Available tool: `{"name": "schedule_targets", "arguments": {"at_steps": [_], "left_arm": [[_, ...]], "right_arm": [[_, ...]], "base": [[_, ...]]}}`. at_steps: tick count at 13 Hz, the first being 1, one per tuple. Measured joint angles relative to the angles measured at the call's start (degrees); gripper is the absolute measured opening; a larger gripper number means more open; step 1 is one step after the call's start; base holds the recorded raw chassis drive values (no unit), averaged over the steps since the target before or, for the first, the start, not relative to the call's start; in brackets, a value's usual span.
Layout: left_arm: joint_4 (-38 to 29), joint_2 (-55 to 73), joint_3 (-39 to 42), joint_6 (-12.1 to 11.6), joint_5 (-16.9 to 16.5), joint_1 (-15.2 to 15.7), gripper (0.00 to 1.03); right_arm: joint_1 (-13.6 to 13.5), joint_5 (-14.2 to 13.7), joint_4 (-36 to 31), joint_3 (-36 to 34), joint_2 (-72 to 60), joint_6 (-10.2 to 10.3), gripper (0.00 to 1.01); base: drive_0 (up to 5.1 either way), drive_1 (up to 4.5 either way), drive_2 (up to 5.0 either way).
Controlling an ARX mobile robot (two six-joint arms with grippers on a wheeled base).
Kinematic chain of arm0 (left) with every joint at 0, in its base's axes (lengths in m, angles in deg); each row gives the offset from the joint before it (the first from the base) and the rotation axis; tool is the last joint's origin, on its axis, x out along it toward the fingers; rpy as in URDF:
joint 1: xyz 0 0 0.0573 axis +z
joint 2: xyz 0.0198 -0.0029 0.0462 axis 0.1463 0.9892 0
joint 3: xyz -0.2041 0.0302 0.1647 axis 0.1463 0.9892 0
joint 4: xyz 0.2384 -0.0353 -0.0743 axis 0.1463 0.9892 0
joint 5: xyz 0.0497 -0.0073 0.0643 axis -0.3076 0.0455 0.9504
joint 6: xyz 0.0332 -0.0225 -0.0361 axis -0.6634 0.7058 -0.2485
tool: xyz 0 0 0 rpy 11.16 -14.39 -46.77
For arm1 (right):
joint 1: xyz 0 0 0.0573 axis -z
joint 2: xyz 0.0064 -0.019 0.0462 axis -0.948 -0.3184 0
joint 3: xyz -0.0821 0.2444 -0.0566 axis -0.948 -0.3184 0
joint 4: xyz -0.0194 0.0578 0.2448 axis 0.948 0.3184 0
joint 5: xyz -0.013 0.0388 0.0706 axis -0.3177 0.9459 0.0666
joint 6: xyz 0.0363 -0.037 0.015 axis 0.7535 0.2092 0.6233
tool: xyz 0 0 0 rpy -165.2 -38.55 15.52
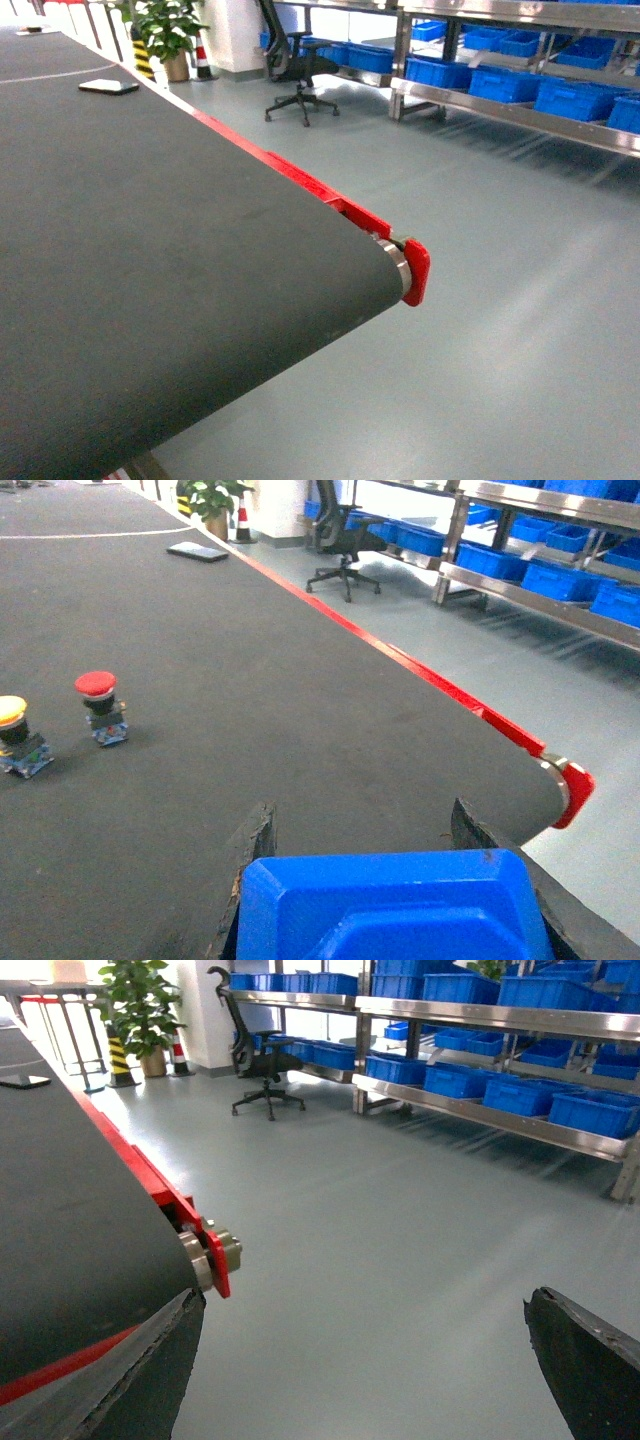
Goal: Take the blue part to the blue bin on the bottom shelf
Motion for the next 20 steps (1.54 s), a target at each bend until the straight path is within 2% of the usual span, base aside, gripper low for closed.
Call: {"name": "schedule_targets", "arguments": {"at_steps": [20], "left_arm": [[0.0, 0.0, 0.0, 0.0, 0.0, 0.0, 0.43]], "right_arm": [[0.0, 0.0, 0.0, 0.0, 0.0, 0.0, 0.98]], "base": [[-1.6, -1.55, -1.6]]}}
